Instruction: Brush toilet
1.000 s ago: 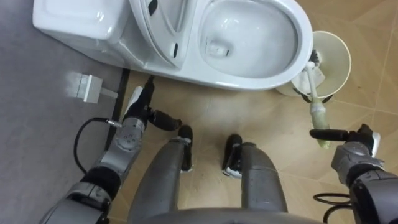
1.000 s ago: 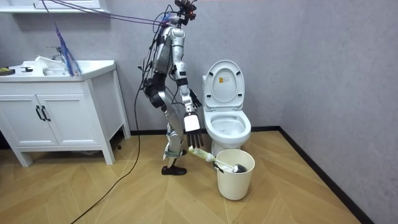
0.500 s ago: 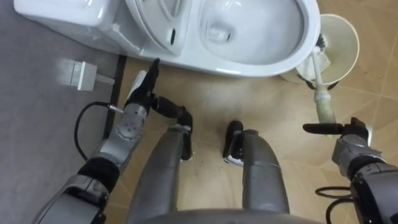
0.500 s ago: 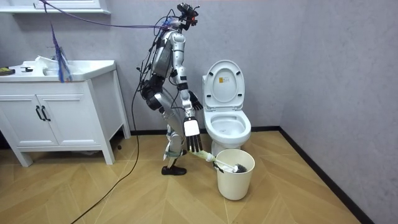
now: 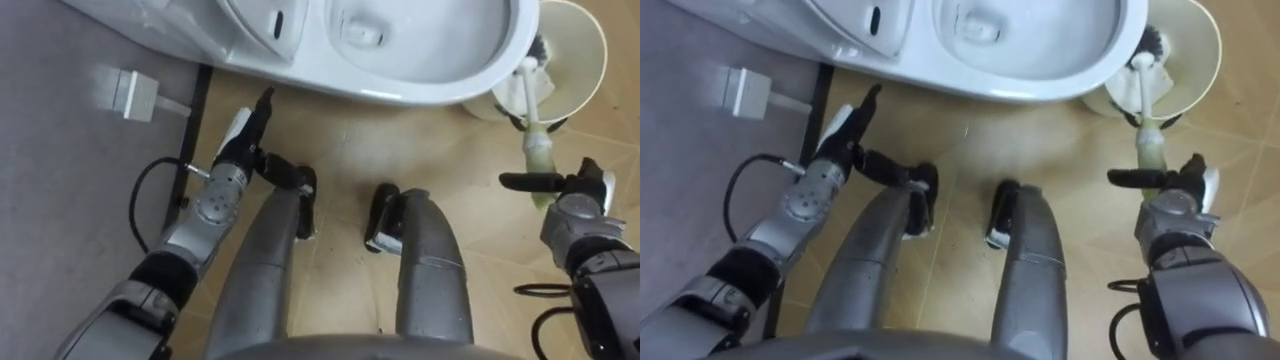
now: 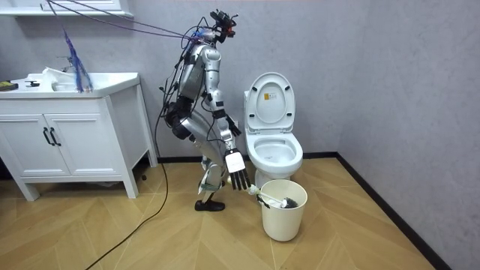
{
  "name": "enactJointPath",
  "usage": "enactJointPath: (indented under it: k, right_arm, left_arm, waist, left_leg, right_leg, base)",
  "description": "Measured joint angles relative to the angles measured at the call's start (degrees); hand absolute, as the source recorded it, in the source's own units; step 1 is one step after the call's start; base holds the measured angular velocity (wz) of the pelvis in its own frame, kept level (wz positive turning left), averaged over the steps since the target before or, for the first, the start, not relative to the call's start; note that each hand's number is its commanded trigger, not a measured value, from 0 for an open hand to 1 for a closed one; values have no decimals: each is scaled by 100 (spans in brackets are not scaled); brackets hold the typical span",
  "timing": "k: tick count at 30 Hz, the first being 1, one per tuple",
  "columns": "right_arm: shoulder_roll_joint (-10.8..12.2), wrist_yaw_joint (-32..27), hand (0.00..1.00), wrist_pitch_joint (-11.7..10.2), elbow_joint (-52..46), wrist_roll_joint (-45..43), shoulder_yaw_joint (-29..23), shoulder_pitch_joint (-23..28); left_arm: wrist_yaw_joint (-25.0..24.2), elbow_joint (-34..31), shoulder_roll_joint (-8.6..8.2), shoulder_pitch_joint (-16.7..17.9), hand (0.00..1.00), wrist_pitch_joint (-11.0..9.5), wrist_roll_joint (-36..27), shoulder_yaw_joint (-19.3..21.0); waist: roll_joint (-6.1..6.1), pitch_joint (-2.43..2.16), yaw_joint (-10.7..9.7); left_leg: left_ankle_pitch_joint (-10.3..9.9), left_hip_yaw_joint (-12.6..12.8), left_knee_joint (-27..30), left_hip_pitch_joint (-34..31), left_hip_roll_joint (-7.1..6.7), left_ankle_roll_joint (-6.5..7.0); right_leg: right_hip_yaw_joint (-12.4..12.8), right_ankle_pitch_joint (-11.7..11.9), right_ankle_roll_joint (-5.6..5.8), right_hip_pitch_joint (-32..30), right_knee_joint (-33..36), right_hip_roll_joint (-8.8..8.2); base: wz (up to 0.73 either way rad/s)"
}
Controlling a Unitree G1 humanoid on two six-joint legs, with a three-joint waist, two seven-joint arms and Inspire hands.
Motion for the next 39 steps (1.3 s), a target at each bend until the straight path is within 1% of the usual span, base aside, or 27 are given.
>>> enactJointPath:
  k: [4,9,14,16,20,22,25,29,32,35,39]
  right_arm:
    - [-1,51,0,-57,-27,26,9,20]
    - [-4,69,0,-55,80,4,9,6]
    - [-74,228,0,-44,235,47,65,6]
    - [-113,332,0,-37,318,16,107,-4]
    - [-240,512,0,74,334,0,107,-76]
    - [-284,600,0,80,334,-10,108,-98]
    - [-312,701,0,82,326,-12,108,-110]
    - [-328,740,0,83,315,-8,110,-130]
    - [-337,740,0,84,327,-38,111,-178]
    - [-339,740,0,89,332,-176,273,-218]
    - [-359,745,0,91,326,-226,454,-243]
  left_arm:
    - [1,-13,-16,1,0,0,12,-41]
    - [6,-25,-21,-3,0,1,23,-19]
    - [8,-32,-19,0,0,11,10,77]
    - [8,-45,-17,1,0,16,10,77]
    - [16,-178,4,19,0,53,10,80]
    - [9,-272,9,56,0,89,12,85]
    - [10,-420,62,110,0,113,10,95]
    - [15,-458,86,110,0,119,10,95]
    - [15,-473,89,128,0,120,12,94]
    - [19,-510,127,187,0,120,11,92]
    - [19,-514,235,226,0,128,12,93]
  waist:
    - [11,1,-8]
    - [33,-5,17]
    - [33,-5,91]
    - [32,-5,108]
    - [29,-3,115]
    - [28,-3,111]
    - [27,-2,113]
    - [24,0,113]
    - [23,0,113]
    - [13,6,130]
    - [8,9,144]
  left_leg:
    - [-40,-5,186,-229,26,-64]
    - [-82,-42,321,-370,41,-131]
    - [-106,-55,393,-514,38,-171]
    - [-119,-76,428,-545,30,-189]
    - [-152,-71,553,-679,30,-196]
    - [-183,-69,638,-738,24,-198]
    - [-239,-71,776,-810,30,-198]
    - [-257,-68,887,-941,26,-194]
    - [-257,-65,952,-1039,4,-193]
    - [-257,-79,958,-1052,2,-193]
    - [-258,-92,960,-1082,13,-194]
  right_leg:
    - [-5,-74,-81,-235,222,-3]
    - [-53,-139,-161,-364,367,-8]
    - [-90,-174,-225,-508,466,-49]
    - [-143,-219,-263,-526,529,-106]
    - [-173,-296,-284,-635,668,-157]
    - [-198,-344,-304,-674,760,-193]
    - [-201,-407,-304,-720,876,-198]
    - [-203,-432,-308,-832,982,-216]
    - [-233,-459,-335,-921,1065,-276]
    - [-258,-478,-337,-922,1071,-287]
    - [-298,-486,-341,-924,1069,-284]
  base:
    - [0]
    - [2]
    - [1]
    - [12]
    - [11]
    - [5]
    - [2]
    - [0]
    - [5]
    - [3]
    - [5]
